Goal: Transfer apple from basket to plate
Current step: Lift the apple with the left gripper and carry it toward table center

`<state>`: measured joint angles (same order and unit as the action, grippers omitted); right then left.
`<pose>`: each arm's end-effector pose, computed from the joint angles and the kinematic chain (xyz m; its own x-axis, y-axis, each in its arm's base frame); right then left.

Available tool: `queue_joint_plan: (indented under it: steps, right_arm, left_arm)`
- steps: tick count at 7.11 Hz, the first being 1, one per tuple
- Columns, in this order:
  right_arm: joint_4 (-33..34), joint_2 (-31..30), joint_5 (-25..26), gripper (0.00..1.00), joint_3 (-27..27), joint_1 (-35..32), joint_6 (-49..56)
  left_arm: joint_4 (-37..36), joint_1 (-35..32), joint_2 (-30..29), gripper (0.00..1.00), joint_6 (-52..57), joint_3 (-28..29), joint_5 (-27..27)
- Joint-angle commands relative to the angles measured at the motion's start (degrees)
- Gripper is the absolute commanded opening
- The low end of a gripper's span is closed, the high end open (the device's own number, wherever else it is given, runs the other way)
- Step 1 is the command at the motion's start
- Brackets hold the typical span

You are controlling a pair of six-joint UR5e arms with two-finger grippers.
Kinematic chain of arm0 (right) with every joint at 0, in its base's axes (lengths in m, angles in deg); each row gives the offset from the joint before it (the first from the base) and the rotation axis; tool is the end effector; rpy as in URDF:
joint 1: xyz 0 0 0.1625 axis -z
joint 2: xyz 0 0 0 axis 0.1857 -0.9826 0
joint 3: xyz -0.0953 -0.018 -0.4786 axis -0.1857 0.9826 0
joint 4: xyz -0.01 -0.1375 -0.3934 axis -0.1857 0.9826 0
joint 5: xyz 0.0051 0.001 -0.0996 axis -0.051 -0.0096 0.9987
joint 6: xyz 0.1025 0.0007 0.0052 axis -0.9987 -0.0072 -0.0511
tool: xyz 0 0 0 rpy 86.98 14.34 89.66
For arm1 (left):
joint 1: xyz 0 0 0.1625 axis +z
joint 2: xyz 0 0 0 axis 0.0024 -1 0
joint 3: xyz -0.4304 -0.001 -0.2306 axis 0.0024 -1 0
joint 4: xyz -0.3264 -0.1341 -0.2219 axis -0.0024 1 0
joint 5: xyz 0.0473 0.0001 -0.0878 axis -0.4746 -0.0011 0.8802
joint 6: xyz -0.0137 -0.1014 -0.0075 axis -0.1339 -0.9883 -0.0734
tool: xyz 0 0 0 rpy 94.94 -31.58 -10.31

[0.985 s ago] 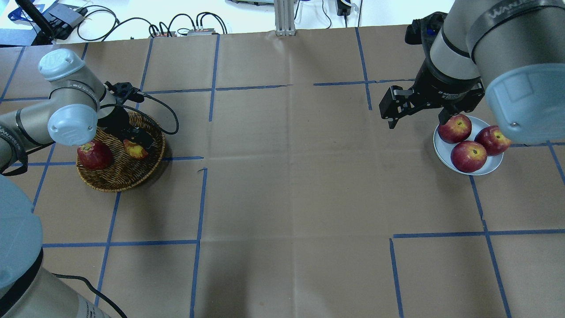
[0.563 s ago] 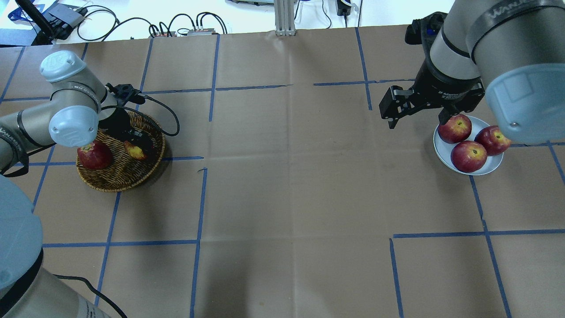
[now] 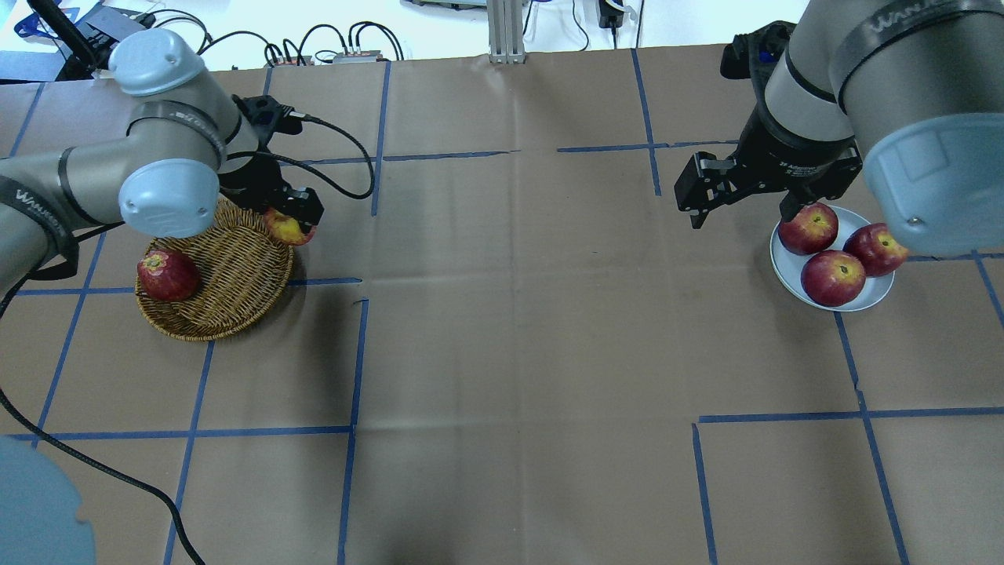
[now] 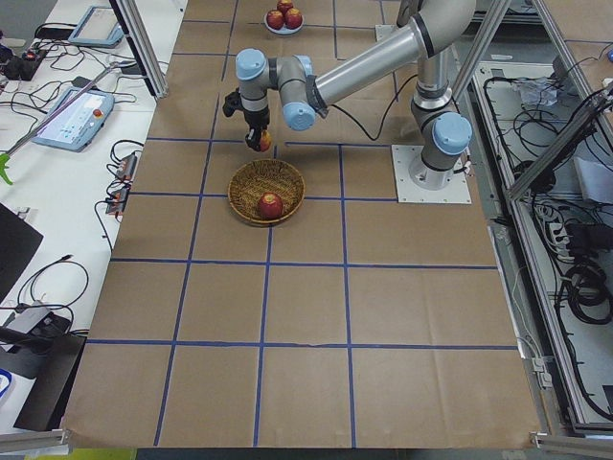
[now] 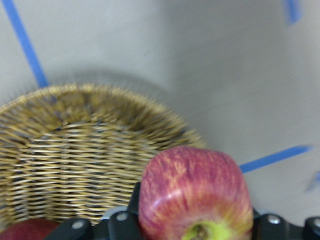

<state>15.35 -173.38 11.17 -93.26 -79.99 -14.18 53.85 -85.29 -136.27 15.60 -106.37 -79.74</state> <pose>0.1371 -0.4550 0.5182 -0.9996 -0.0238 0.0161 -0.0245 0.9988 -0.0434 -0.0844 -0.6111 0.3391 -0.9684 0.2490 0.0117 0.2484 0.9679 -0.0381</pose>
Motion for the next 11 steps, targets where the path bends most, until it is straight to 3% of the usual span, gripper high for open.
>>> queue_joint_plan:
  steps: [1,4,6,11]
  right_arm:
    - [-0.04,0.0,-0.01,1.0,0.0,-0.01,0.0]
    - [-0.04,0.0,-0.01,1.0,0.0,-0.01,0.0]
    - [-0.04,0.0,-0.01,1.0,0.0,-0.01,0.0]
    - [-0.04,0.0,0.08,1.0,0.0,0.08,0.09]
  left_arm:
    - [-0.38,-11.83,-1.5,0.43,-19.5,2.62,0.13]
    - [-0.73,-23.27,-10.45,0.42,-31.51,8.77,-2.58]
    - [-0.73,-24.79,-14.42,0.43,-32.33,11.94,-2.51]
    - [-2.22,-26.11,-16.63,0.45,-32.25,12.04,-2.24]
